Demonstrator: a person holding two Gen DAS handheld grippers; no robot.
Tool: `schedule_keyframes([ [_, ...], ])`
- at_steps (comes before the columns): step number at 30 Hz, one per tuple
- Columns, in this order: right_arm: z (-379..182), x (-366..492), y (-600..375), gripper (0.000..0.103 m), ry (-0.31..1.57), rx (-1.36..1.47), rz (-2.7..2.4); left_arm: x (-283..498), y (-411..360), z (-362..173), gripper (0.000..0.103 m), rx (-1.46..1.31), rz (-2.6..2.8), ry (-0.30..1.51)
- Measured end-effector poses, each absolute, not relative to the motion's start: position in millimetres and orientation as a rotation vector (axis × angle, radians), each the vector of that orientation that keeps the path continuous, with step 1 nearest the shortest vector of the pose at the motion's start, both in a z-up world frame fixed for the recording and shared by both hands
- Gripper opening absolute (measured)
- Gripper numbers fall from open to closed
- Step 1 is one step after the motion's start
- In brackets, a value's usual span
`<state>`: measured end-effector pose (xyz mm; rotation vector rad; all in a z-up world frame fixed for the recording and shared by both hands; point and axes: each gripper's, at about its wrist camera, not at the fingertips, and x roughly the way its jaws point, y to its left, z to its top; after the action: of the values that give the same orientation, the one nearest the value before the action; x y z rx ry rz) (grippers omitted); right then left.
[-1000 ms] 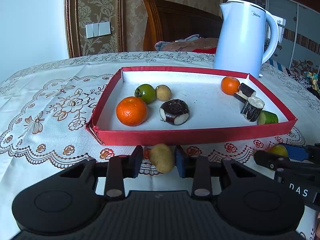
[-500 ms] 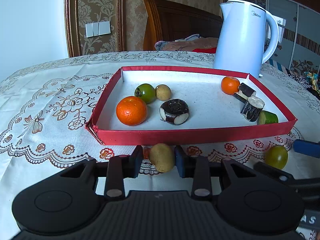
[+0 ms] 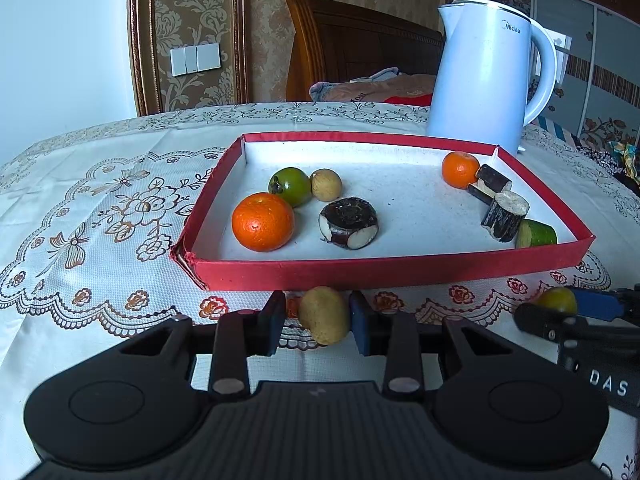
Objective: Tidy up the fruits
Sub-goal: 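Close the right gripper on the dark green round fruit while the left closes on the small brown fruit, then lift both held fruits and carry them over the tray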
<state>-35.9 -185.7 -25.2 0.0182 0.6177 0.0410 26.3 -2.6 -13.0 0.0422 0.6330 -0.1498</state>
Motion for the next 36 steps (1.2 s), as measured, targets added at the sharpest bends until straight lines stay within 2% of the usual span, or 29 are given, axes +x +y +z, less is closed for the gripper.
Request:
schedule_keyframes([
  [1,-25.2,-35.3,-184.7,0.036,0.615,0.019,0.042,26.3,-2.2,-12.9,0.034,0.042,-0.15,0.633],
  [3,-25.7,-34.0,-182.5,0.036,0.618,0.013,0.046,26.3,-2.4,-13.0,0.034,0.043,-0.15,0.633],
  [5,-25.9,-34.0,-179.7,0.03,0.617,-0.003,0.054,26.4,-2.5,-13.0,0.034,0.043,-0.15,0.633],
  [22,-25.1,-34.3,-178.5,0.03,0.605,-0.014,0.032,26.3,-2.6,-13.1,0.034,0.045,-0.15,0.632],
  [30,-24.3,-36.3,-182.0,0.03,0.593,0.007,0.033,24.1,-1.9,-11.6,0.027,0.044,-0.154,0.619],
  [36,-23.4,-38.2,-182.5,0.03,0.583,0.008,0.027,23.5,1.2,-10.7,0.027,0.038,-0.148,0.616],
])
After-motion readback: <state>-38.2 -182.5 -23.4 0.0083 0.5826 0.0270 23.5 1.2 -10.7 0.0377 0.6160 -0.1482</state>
